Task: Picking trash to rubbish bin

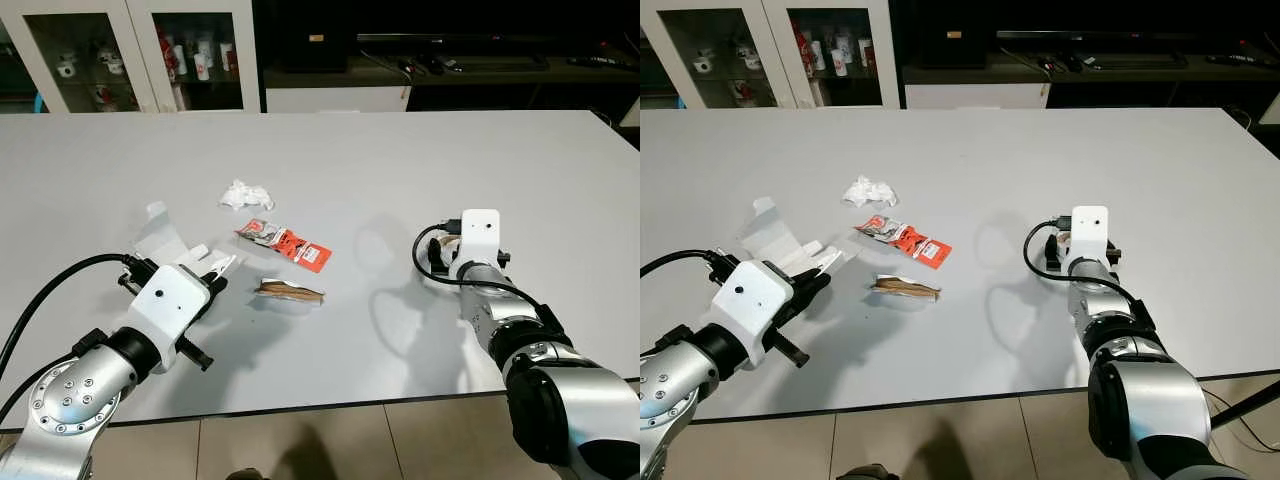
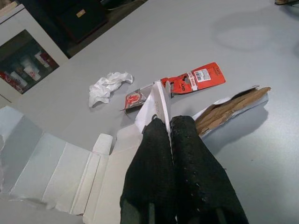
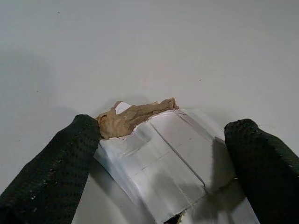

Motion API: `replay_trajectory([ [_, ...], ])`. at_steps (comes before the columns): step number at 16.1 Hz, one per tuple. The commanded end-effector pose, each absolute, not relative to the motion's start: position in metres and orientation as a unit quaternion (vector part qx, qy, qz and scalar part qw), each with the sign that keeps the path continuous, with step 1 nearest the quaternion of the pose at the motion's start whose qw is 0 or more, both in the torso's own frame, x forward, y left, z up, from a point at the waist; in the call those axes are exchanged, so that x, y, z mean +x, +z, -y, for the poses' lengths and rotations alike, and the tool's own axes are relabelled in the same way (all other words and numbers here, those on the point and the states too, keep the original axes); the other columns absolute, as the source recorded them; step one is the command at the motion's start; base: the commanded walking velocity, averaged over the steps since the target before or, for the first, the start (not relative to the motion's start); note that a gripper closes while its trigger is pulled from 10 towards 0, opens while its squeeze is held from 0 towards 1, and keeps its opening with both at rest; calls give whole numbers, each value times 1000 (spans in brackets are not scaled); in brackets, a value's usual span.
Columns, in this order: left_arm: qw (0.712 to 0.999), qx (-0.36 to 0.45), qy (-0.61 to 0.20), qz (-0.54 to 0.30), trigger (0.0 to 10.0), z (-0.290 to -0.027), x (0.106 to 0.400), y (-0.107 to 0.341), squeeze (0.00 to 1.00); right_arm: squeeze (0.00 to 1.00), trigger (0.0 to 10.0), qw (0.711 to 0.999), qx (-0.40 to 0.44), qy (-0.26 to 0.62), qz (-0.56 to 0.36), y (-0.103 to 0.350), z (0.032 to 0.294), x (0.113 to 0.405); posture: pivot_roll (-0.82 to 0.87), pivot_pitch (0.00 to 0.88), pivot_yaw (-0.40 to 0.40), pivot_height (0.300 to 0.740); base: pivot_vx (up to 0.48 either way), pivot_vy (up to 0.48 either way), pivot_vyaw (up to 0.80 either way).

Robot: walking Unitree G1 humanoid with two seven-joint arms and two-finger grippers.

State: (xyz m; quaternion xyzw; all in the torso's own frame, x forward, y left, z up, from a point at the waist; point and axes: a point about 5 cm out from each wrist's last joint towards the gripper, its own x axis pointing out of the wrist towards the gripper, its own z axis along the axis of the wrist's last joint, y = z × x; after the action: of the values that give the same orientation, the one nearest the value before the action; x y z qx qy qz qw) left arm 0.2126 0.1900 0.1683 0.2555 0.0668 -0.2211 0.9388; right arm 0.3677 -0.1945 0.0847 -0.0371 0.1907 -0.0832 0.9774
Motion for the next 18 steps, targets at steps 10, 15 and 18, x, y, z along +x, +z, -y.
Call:
replay_trajectory([
  [10, 936, 262, -228, -63, 10000, -186, 218, 170, 0, 0, 0, 969, -19, -91, -231, 71, 204, 358, 269, 12, -39, 740, 0, 0, 0],
  [15, 935, 267, -223, -68, 10000, -188, 222, 168, 0, 0, 0, 969, -15, -91, -231, 70, 204, 358, 266, 5, -38, 740, 0, 0, 0],
  [18, 935, 269, -223, -67, 10000, -188, 223, 168, 0, 0, 0, 969, -7, -92, -230, 70, 203, 358, 271, 0, -36, 740, 0, 0, 0],
])
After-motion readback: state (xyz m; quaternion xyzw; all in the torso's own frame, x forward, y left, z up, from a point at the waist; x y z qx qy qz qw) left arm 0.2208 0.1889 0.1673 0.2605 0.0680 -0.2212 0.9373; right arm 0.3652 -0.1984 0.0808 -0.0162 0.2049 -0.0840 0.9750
